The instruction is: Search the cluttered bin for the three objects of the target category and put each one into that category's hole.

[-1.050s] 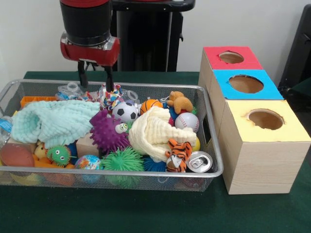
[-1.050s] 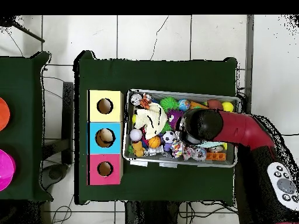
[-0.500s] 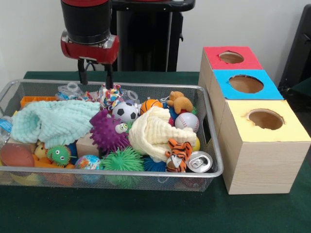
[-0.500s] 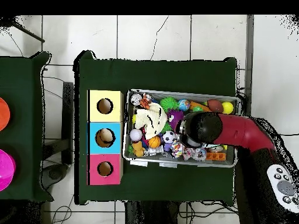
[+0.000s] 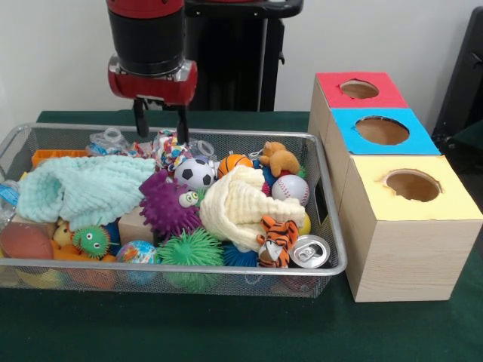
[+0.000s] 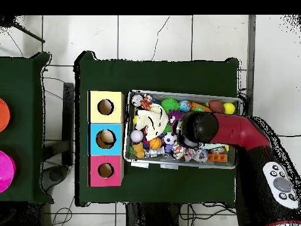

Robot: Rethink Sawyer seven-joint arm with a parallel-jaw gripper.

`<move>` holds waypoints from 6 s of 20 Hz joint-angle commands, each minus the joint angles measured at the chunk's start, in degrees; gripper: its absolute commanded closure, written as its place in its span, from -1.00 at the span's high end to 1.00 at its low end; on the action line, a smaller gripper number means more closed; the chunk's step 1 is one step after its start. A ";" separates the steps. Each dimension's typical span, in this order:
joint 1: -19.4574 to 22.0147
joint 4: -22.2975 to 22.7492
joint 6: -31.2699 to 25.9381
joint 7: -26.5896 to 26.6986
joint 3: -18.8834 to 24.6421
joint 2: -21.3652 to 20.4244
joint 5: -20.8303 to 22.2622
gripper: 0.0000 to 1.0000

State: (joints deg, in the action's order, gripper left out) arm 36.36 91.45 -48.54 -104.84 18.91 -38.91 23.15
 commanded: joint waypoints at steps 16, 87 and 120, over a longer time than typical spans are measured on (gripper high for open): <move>-1.83 -1.38 -1.09 9.32 4.79 6.95 4.86 1.00; -1.01 11.28 14.05 3.45 0.20 6.75 7.58 1.00; 4.25 12.05 14.69 4.28 4.11 8.68 10.70 1.00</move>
State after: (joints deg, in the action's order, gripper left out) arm 41.71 101.49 -35.84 -104.84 20.44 -30.82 30.24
